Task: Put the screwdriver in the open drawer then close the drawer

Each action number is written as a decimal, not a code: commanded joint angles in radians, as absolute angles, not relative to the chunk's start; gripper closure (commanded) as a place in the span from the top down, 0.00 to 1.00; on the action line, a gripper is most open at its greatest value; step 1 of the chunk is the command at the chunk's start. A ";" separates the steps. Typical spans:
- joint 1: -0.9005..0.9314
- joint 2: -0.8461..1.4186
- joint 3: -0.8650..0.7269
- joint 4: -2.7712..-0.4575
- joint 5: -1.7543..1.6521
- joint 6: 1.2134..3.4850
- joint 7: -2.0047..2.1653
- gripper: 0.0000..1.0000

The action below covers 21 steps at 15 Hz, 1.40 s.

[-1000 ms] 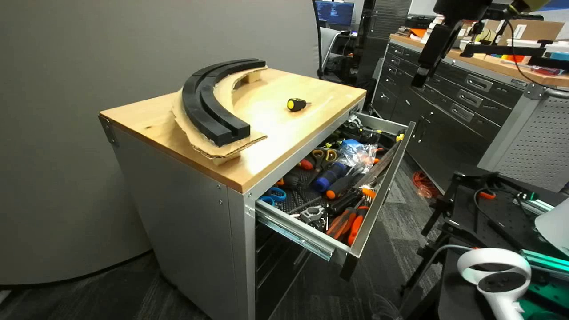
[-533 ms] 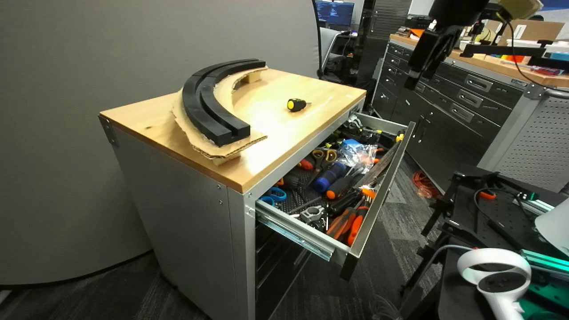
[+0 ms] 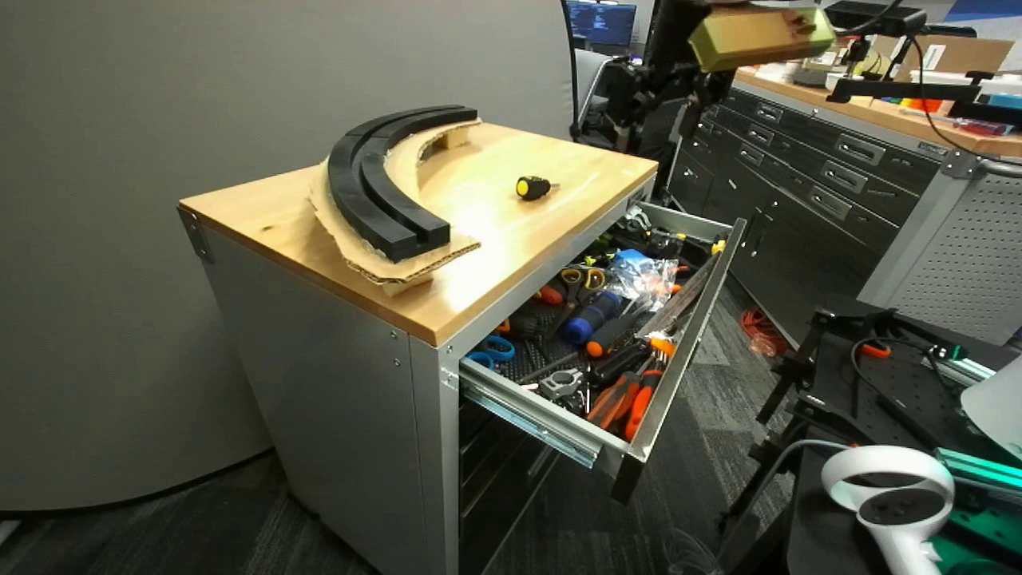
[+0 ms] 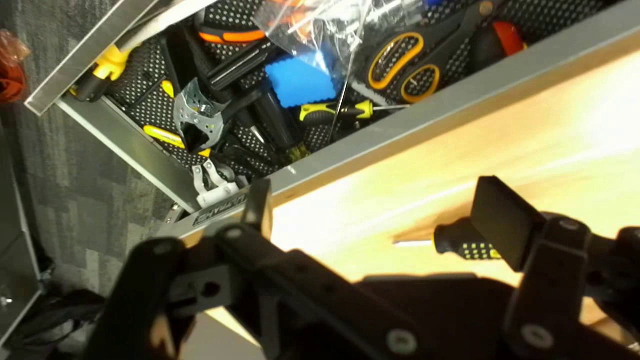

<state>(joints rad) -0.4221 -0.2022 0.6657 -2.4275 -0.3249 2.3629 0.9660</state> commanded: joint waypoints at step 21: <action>0.291 0.533 0.046 -1.669 -0.782 2.183 2.017 1.00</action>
